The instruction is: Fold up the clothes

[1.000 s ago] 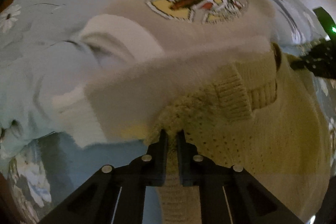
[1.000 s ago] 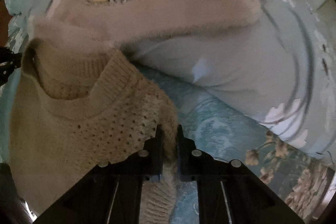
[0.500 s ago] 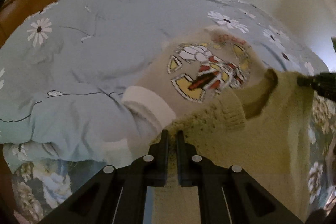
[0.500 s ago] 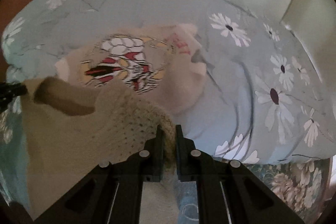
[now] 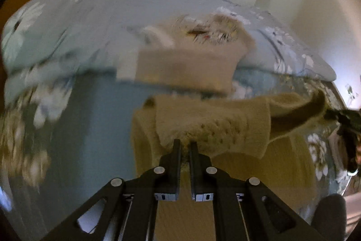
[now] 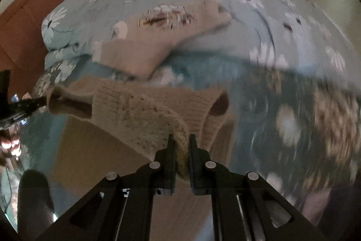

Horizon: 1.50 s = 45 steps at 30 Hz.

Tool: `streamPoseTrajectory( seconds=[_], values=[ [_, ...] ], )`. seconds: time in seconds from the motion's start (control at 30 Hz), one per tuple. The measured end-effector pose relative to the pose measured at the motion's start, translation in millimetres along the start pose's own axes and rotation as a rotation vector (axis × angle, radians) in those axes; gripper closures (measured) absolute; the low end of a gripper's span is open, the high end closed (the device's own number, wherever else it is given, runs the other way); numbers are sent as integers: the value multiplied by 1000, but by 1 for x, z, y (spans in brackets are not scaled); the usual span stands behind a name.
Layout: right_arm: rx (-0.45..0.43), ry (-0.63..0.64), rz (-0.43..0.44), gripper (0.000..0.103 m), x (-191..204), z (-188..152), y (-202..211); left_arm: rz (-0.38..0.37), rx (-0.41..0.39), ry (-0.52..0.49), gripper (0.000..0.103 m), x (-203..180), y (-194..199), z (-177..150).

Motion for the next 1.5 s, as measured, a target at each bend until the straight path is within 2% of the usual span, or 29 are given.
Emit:
streamPoseTrajectory(
  seconds=[0.17, 0.27, 0.47, 0.57, 0.63, 0.7, 0.77, 0.97, 1.17, 1.3, 1.5],
  values=[
    [109, -54, 12, 94, 19, -83, 4, -19, 42, 123, 96, -10, 9, -72],
    [144, -56, -8, 94, 24, -111, 7, -3, 68, 149, 96, -17, 13, -106],
    [201, -71, -38, 92, 22, -138, 3, -9, 145, 290, 92, -11, 7, -151],
    [213, -79, -59, 88, 21, -144, 3, -56, 155, 404, 92, -5, 8, -166],
    [213, -74, -63, 81, 20, -147, 8, -120, 137, 489, 83, -6, 13, -172],
    [209, -98, -60, 72, 15, -151, 16, -228, 115, 599, 55, -11, 15, -178],
    [204, -141, -49, 72, 9, -155, 25, -324, 99, 695, 49, -16, 14, -183],
    [258, -427, 167, 67, 15, -166, 33, -375, 145, 801, 48, -27, -9, -187],
    [352, -611, 311, 66, 35, -168, 16, -421, 163, 973, 45, -32, -25, -176],
    [431, -797, 354, 66, 34, -173, 0, -399, 179, 1091, 45, -26, -31, -169],
    [490, -995, 323, 66, 25, -179, -19, -317, 211, 1176, 44, -18, -37, -165]
  ],
)
Point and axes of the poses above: each gripper's, at about its wrist camera, not at the fingertips, and y roughly against the way its jaws point, x to its left, z to its top, the point moved 10 cm from there along -y, roughly the way its jaws point, and after that the axes turned 13 degrees about -z, right-handed, at the moved point
